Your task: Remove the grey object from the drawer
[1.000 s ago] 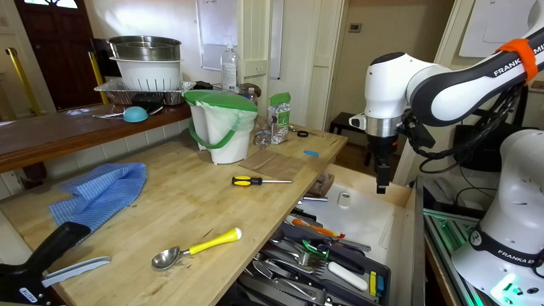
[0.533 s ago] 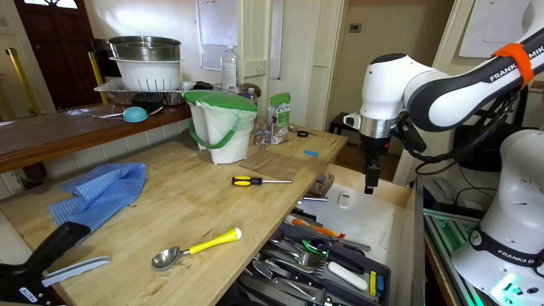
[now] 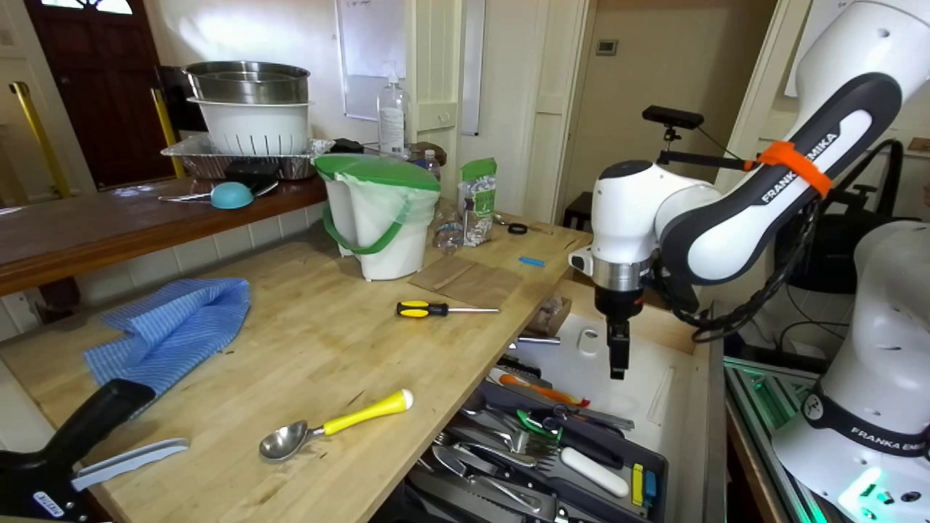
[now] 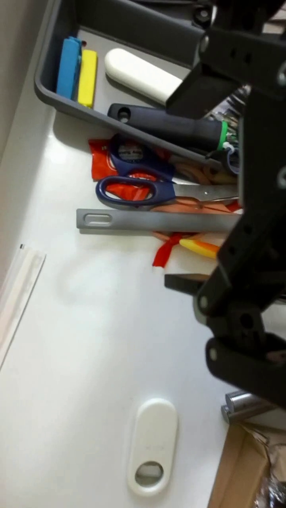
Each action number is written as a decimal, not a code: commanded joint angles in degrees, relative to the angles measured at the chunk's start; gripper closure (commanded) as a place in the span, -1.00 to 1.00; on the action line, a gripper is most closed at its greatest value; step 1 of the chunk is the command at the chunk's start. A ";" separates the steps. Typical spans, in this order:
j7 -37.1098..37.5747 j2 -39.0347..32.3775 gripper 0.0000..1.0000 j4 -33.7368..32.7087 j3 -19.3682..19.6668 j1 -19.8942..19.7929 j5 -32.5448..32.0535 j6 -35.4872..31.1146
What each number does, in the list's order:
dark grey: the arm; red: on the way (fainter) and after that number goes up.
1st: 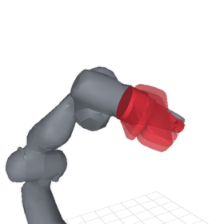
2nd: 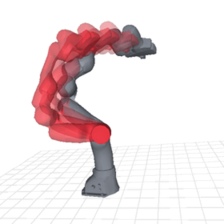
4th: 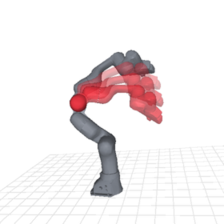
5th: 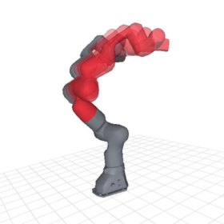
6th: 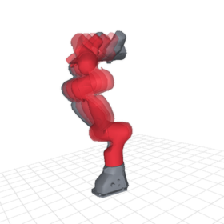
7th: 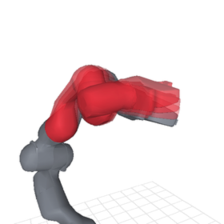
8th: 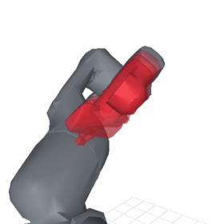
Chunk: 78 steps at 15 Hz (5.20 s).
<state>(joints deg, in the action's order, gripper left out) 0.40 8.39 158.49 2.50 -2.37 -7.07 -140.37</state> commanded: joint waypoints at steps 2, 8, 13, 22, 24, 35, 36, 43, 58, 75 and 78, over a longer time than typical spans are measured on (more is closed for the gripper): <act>1.51 -9.58 -1.00 -0.02 -0.45 0.10 2.31 -3.07; -1.27 -9.07 -1.00 -0.82 -0.19 -0.15 -1.46 -6.48; -5.12 -15.35 -1.00 -0.83 1.75 -1.85 -1.02 -14.37; 0.67 -24.83 -1.00 -0.69 5.17 -1.24 -0.89 -24.84; 2.03 -26.34 -1.00 -0.71 6.27 -0.51 -1.12 -25.93; 1.93 -25.97 -1.00 -2.39 5.60 -0.68 2.32 -23.23; 1.93 -25.97 -1.00 -2.39 5.56 -0.70 2.34 -23.23; 1.33 -25.60 -1.00 -2.49 4.48 -1.44 3.53 -29.27; 6.35 -32.77 -1.00 -6.68 12.73 6.68 0.75 -30.66; 8.30 -29.77 1.00 -4.57 15.35 11.33 0.58 -29.54; 8.53 -23.55 0.95 -1.22 17.91 14.30 -1.97 -29.06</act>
<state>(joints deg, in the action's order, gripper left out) 6.73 -21.72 153.17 17.55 8.36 -6.00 -169.68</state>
